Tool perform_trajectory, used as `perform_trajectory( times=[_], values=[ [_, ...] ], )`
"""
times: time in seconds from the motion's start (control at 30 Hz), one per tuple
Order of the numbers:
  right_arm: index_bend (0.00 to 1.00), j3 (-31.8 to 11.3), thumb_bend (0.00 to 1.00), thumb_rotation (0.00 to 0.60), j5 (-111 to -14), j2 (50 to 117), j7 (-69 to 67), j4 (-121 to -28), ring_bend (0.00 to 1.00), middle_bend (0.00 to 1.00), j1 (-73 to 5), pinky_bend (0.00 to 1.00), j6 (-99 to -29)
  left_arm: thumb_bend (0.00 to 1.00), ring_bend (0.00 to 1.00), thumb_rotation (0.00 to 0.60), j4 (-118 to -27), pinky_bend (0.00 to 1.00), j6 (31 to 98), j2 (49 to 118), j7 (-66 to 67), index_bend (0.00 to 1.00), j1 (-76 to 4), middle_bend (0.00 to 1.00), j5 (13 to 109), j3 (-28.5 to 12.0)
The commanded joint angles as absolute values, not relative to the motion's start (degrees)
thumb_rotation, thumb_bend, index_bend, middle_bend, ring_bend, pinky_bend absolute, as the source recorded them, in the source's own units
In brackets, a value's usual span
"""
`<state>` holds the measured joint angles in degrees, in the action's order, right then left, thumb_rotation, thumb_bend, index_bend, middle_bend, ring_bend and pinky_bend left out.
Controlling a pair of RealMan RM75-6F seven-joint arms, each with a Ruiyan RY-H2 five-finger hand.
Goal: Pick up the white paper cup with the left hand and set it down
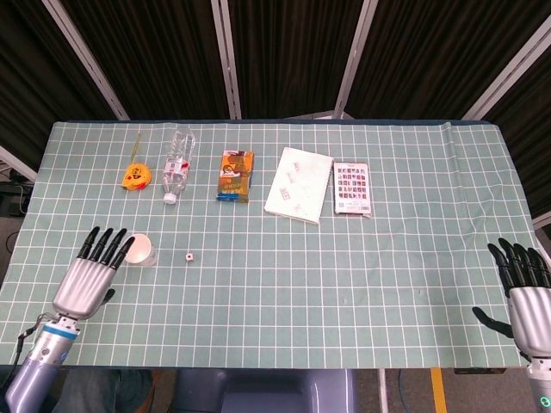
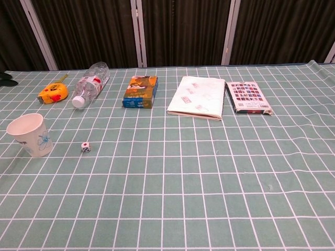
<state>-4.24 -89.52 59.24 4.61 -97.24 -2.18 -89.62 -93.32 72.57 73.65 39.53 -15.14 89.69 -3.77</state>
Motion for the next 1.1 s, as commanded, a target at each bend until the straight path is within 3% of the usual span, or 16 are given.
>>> perform_trajectory(
  times=[0.03,0.37,0.7,0.87,1.1],
  values=[
    [0.0,-4.22,0.0,0.6,-89.18,59.3,4.41,-96.96,0.0,0.0,-2.39,0.0,-89.1,0.0,0.0,0.6,-87.81,0.0,65.91,80.33,51.89,0.0,-20.36,0.0,85.68,-5.22],
    [0.0,-4.26,0.0,0.6,-88.93,58.48,1.95,-96.85,0.0,0.0,-2.03,0.0,-89.58,0.0,0.0,0.6,-74.15,0.0,64.54,89.2,66.0,0.03,-24.63,0.0,87.98,-3.56],
    [0.0,-4.18,0.0,0.6,-89.27,57.95,0.04,-96.41,0.0,0.0,-1.81,0.0,-90.04,0.0,0.0,0.6,-69.84,0.06,66.4,92.09,69.37,0.12,-25.4,0.01,88.35,-2.83],
    [0.0,-4.23,0.0,0.6,-89.35,57.95,-0.19,-96.33,0.0,0.0,-1.83,0.0,-90.13,0.0,0.14,0.6,-67.37,0.19,67.1,93.01,68.4,0.31,-25.96,0.21,89.32,-2.25],
    [0.0,-4.24,0.0,0.6,-89.28,58.04,-0.15,-96.23,0.0,0.0,-1.94,0.0,-89.94,0.0,0.26,0.6,-65.75,0.32,67.65,93.8,68.84,0.41,-25.92,0.35,89.07,-2.03]
  ],
)
